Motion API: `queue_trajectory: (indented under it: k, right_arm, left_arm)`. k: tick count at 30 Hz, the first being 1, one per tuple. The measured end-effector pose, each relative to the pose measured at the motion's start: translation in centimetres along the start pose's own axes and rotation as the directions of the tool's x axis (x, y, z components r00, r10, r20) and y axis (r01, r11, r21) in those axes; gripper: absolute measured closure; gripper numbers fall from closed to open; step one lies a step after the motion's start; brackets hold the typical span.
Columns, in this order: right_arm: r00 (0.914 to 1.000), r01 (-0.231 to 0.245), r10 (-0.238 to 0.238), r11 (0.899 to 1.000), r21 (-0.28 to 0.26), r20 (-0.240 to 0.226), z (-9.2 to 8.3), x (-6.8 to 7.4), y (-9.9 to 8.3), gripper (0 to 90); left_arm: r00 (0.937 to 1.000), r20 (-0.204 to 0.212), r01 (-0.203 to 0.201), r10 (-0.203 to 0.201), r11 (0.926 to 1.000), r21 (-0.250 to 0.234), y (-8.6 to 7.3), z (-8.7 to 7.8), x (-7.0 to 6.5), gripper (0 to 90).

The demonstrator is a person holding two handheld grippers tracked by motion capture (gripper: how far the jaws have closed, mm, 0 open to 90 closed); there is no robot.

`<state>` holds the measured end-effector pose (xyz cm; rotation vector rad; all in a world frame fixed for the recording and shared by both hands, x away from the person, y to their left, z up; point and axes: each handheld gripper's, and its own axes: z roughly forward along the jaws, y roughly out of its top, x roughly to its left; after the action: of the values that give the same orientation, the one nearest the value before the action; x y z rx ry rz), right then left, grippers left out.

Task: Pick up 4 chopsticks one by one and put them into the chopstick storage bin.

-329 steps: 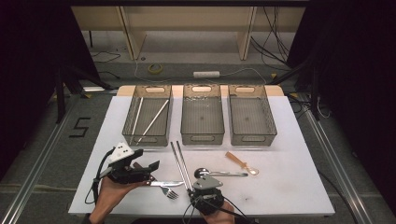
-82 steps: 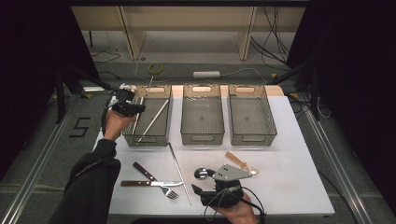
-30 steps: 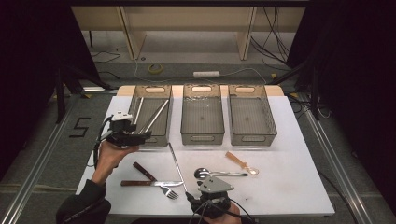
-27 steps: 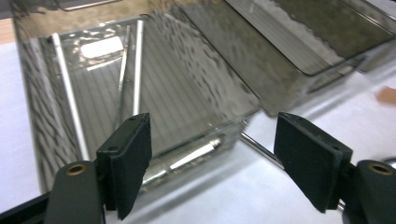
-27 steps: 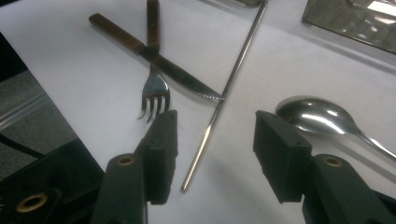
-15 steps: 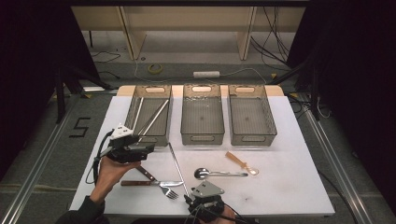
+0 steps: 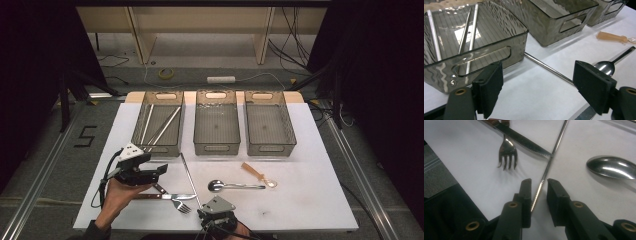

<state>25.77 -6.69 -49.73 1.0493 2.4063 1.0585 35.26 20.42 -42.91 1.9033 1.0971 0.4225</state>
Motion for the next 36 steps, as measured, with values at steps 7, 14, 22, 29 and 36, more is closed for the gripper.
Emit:
queue_trajectory:
  k: [7,14,22,29,36]
  right_arm:
    - [0.9996,0.012,-0.012,1.0,-0.006,0.026,0.1,0.4,-0.1,78.1]
    - [0.9987,0.004,-0.003,1.0,-0.002,0.05,0.2,0.7,0.0,84.8]
    - [0.9978,-0.04,0.04,0.999,0.003,0.053,0.1,0.5,0.1,86.2]
    - [0.9931,-0.098,0.098,0.995,0.008,0.064,-0.1,-0.5,0.1,87.3]
    - [0.9895,-0.125,0.124,0.992,0.006,0.073,-0.6,-1.4,0.3,87.7]
  left_arm:
    - [1.0,-0.001,0.003,-0.003,1.0,0.006,-0.4,-0.2,0.0,23.4]
    - [1.0,-0.004,-0.001,0.001,1.0,0.006,-0.5,-0.4,0.0,23.4]
    - [1.0,-0.002,-0.001,0.001,1.0,0.001,-0.5,-0.7,0.0,23.5]
    - [1.0,-0.002,0.001,-0.001,1.0,0.002,-0.5,-0.7,0.0,23.6]
    - [0.9999,0.004,-0.013,0.013,0.9999,0.004,-0.4,-0.7,-0.3,24.4]
